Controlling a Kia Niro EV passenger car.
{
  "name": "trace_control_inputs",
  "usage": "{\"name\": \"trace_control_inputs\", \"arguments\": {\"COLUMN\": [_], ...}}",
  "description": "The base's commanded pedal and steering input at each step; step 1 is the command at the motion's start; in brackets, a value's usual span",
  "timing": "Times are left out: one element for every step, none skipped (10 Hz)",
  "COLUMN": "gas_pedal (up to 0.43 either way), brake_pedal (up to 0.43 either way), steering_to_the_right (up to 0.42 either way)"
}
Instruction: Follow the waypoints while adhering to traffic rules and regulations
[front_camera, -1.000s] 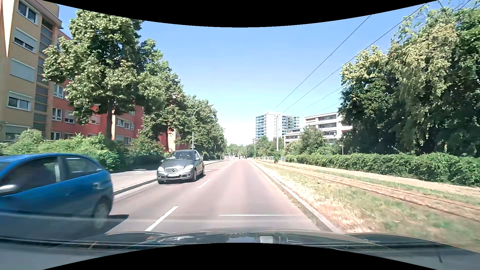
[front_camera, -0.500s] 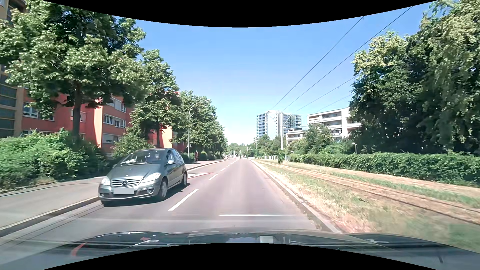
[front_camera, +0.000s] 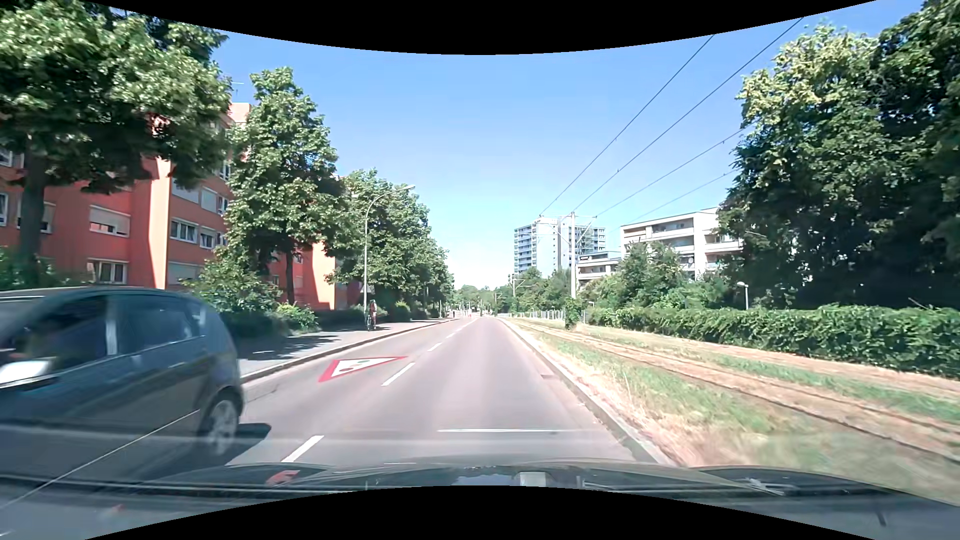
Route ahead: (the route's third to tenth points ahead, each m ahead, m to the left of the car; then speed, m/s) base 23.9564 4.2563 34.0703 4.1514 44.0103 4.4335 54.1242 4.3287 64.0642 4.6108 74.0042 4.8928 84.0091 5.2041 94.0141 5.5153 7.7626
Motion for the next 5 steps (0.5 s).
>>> {"name": "trace_control_inputs", "arguments": {"gas_pedal": [0.22,0.22,0.22,0.22,0.22], "brake_pedal": [0.0,0.0,0.0,0.0,0.0], "steering_to_the_right": [-0.012,-0.013,-0.013,-0.013,-0.013]}}
